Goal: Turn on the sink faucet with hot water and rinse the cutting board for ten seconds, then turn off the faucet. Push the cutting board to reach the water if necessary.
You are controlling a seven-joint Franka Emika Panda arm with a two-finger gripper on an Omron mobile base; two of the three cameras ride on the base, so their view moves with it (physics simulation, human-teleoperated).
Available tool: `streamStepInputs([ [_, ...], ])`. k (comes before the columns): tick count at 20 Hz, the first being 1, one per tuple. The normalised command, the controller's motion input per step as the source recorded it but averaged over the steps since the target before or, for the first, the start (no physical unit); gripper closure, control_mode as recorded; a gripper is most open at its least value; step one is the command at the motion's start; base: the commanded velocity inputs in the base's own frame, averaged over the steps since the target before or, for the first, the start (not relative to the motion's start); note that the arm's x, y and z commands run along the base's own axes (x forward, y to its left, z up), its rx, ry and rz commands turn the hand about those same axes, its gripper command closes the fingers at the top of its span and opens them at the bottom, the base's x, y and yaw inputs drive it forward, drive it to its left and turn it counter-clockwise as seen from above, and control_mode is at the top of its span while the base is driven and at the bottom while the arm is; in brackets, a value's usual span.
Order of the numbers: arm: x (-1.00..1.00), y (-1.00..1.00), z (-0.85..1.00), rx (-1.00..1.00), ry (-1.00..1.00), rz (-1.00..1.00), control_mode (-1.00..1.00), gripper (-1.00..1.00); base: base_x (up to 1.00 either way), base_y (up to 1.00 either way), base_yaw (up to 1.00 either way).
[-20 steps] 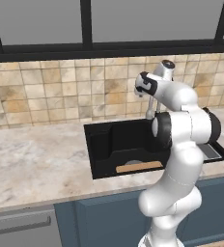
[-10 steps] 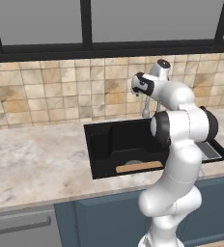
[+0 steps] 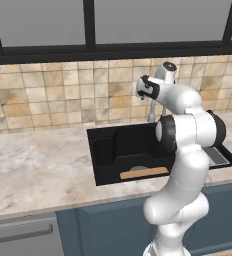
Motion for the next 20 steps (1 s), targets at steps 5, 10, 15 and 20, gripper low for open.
streamStepInputs([
  [5,0.0,-0.01,0.0,0.0,0.0,0.0,-1.0,-1.0,0.0,0.0,0.0],
  [10,0.0,-0.04,0.07,0.0,0.0,0.0,-1.0,-1.0,0.0,0.0,0.0],
  [15,0.0,-0.13,0.05,0.0,0.0,0.0,-1.0,-1.0,0.0,0.0,0.0],
  [20,-0.02,-0.21,0.03,0.0,0.0,0.0,-1.0,-1.0,0.0,0.0,0.0],
])
